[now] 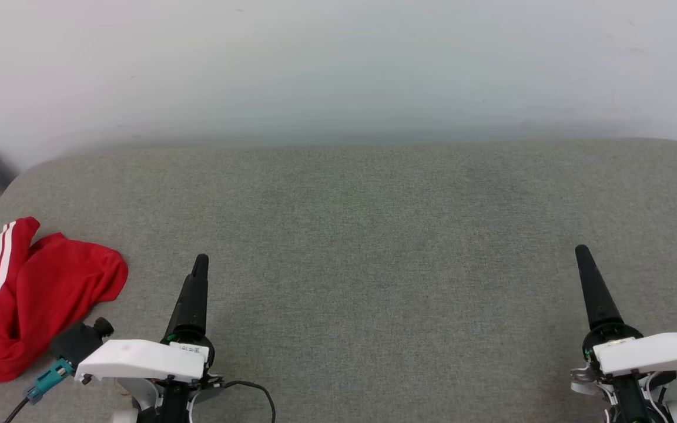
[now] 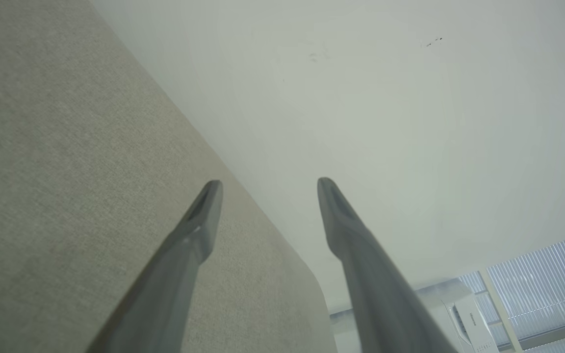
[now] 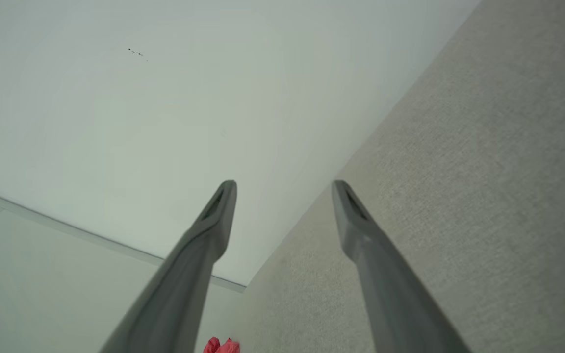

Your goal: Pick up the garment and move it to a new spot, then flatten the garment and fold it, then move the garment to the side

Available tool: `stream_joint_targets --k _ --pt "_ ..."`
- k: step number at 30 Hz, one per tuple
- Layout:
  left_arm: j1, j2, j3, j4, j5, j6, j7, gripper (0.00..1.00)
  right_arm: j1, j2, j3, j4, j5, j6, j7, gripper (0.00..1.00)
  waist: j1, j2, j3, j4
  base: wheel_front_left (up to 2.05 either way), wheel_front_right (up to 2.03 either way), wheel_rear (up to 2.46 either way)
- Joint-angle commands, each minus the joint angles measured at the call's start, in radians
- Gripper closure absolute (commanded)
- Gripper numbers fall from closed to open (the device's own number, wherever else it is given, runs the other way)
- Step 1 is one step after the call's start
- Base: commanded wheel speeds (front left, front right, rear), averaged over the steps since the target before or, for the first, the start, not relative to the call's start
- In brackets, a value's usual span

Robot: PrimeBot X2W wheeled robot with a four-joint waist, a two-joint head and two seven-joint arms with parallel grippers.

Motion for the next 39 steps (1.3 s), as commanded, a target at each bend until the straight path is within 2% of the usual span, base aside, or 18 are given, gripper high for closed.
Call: stream_joint_targets --k 1,9,18,39 --pt "-0.033 0.004 0.0 -0.022 0.074 0.0 -0.012 0.0 -0.024 -0.011 0.005 -0.019 -0.08 0.0 -0.012 0.0 0.0 0.0 0.0 0.0 0.0 0.0 0.0" --pt "-0.026 0.011 -0.026 -0.028 0.291 0.0 -0.04 0.0 -0.022 -0.002 0.006 -0.044 -0.315 0.0 0.006 0.0 0.0 0.0 -0.002 0.001 0.0 0.0 0.0" --pt "-0.03 0.018 -0.049 -0.02 0.444 0.005 -0.066 0.0 -0.012 0.004 0.001 -0.066 -0.481 0.0 0.041 0.0 0.0 0.0 -0.002 0.002 0.0 0.0 0.0" --pt "-0.035 0.038 -0.086 0.014 0.718 0.033 -0.126 0.0 0.014 0.022 -0.009 -0.12 -0.77 0.0 0.055 0.0 0.0 0.0 -0.009 0.002 0.0 0.0 0.0"
